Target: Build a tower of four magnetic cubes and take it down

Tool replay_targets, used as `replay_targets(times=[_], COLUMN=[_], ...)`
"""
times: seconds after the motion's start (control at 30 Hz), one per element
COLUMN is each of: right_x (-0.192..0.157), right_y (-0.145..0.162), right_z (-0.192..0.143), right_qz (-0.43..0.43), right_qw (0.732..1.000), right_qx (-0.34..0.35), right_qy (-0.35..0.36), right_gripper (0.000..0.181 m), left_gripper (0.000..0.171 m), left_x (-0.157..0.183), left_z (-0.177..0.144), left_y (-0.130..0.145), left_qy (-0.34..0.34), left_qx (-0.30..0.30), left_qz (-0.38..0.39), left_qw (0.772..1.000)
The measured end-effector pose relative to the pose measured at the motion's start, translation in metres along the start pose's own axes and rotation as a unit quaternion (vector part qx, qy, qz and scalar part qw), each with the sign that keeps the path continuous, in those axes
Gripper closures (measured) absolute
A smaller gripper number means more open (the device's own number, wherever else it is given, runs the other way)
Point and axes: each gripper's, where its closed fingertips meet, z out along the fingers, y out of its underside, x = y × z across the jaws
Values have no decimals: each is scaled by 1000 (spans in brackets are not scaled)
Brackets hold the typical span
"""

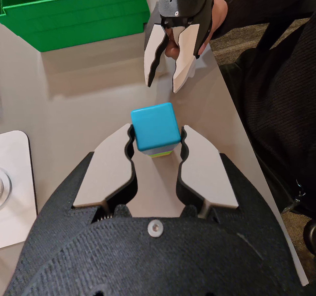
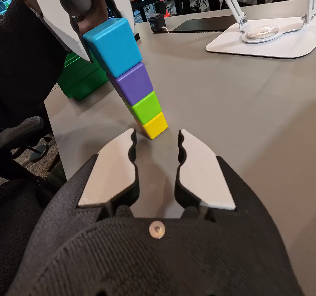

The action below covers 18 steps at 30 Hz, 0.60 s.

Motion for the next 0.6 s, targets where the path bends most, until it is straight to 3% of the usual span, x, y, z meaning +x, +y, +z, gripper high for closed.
replay_targets(times=[0.6], right_x=[0], right_y=[1], right_z=[1], right_qz=[2], right_qw=[1000], right_qx=[-2], right_qy=[-1], right_gripper=[134], left_gripper=[114], left_x=[-1], left_z=[-4], left_y=[1], left_qy=[-56], left_qx=[25], left_qz=[-23], left_qw=[998])
